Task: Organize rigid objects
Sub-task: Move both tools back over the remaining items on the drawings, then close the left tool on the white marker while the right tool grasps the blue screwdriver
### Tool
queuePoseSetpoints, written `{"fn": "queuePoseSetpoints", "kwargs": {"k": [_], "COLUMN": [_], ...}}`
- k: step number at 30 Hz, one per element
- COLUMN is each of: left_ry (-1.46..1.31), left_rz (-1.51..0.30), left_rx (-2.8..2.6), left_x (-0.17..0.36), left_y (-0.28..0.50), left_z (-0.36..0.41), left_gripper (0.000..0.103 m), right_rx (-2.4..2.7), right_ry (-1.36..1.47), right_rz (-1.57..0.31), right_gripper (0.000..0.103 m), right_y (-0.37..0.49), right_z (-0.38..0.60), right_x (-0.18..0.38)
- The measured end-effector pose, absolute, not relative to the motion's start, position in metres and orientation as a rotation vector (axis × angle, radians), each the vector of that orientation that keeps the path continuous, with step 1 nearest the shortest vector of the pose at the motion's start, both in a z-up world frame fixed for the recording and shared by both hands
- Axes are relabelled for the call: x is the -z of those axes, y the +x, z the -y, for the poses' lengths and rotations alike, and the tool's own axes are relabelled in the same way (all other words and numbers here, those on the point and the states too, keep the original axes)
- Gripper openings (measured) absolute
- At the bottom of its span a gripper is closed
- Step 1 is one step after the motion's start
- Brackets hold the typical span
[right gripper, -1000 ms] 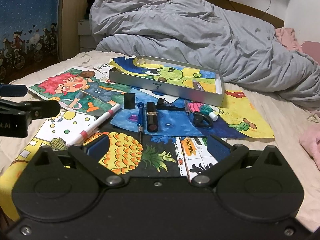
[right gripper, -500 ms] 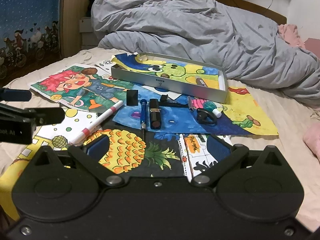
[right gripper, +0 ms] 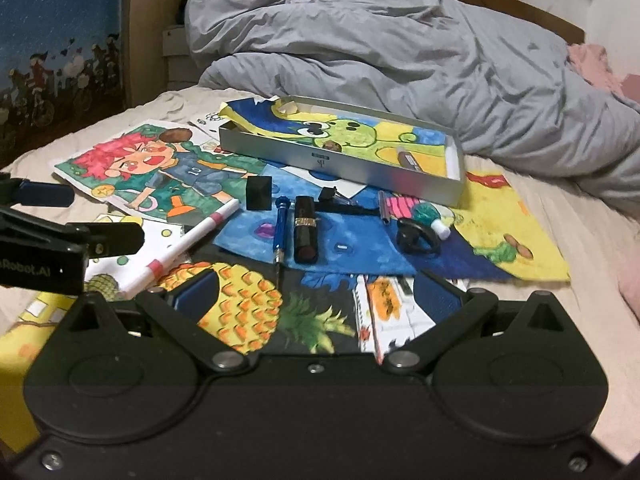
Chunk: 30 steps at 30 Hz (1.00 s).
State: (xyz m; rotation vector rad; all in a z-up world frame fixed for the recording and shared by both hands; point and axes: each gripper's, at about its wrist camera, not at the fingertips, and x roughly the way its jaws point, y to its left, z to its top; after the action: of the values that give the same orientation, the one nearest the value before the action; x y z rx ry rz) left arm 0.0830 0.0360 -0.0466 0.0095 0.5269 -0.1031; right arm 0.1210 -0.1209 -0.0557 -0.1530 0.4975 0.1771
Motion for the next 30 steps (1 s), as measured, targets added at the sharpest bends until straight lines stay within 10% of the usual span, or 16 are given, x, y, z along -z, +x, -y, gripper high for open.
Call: {"fn": "queuePoseSetpoints", "kwargs": {"k": [12,21,30], "left_ry": [-0.044,-0.05,-0.076], "left_rz": [-0.627,-0.661,-0.737], "left_rx": [0.165,0.255,0.317], "left_x": [0.065,0.073,0.082], "left_y": [0.13,0.147,0.167], "left_z": [-0.038,-0.043,-0.047], "left_gripper": [0.102,0.073,0.04], "right_rx": [-0.326,-0.516,-0.557], "right_ry": [-0.216,-0.126,-0.024], "right_rz": [-0.547,-0.646,-0.71], "right_gripper": [0.102,0.102,0.059], "right_y": [0.189,0.208,0.218], "right_z": [0.125,0.129,0.133], "right_x": [0.062,0.062,0.071]}}
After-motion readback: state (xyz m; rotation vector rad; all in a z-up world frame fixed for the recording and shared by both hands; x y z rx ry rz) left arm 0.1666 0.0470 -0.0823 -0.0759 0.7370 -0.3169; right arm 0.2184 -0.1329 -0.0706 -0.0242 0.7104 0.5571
